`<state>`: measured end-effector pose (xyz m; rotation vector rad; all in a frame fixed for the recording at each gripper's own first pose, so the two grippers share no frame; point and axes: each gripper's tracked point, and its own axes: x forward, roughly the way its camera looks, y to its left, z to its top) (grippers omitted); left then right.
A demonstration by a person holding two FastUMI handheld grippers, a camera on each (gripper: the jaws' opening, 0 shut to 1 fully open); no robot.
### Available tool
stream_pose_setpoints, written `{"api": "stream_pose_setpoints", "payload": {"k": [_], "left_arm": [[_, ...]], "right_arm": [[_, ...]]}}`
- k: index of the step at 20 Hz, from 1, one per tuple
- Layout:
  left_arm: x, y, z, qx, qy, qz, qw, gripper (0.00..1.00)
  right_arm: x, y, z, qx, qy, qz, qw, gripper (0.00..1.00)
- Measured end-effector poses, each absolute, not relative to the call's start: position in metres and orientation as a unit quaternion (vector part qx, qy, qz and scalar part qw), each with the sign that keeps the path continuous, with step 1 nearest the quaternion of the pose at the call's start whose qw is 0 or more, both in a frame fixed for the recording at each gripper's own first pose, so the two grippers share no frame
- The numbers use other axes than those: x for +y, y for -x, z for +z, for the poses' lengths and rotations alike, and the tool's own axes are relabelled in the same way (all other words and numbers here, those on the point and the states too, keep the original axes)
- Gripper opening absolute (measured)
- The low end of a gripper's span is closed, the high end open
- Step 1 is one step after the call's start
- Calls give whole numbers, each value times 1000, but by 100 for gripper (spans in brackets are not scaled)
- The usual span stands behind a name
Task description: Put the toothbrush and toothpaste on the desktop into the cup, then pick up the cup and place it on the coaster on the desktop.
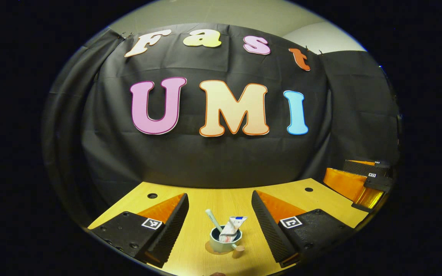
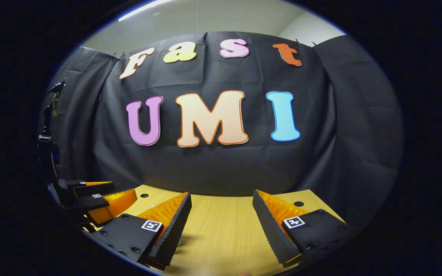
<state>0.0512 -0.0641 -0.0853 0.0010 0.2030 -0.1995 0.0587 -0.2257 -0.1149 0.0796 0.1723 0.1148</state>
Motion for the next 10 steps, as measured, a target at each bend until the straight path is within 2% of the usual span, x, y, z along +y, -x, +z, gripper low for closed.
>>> {"api": "stream_pose_setpoints", "payload": {"k": [1,3,4,6,10], "left_arm": [[-64,-51,-82,98,-1,-98,990,94],[-61,-52,-77,94,0,-93,991,95],[-61,-53,-73,90,0,-92,992,95],[-60,-56,-66,84,3,-90,992,95],[-55,-61,-49,60,-6,-90,994,95]], "right_arm": [[-229,-59,-112,81,-41,56,994,96],[-235,-62,-105,65,-46,48,996,98],[-235,-63,-100,58,-50,53,996,95],[-241,-62,-92,42,-43,53,997,98],[-248,-59,-77,20,-43,55,997,95]]}}
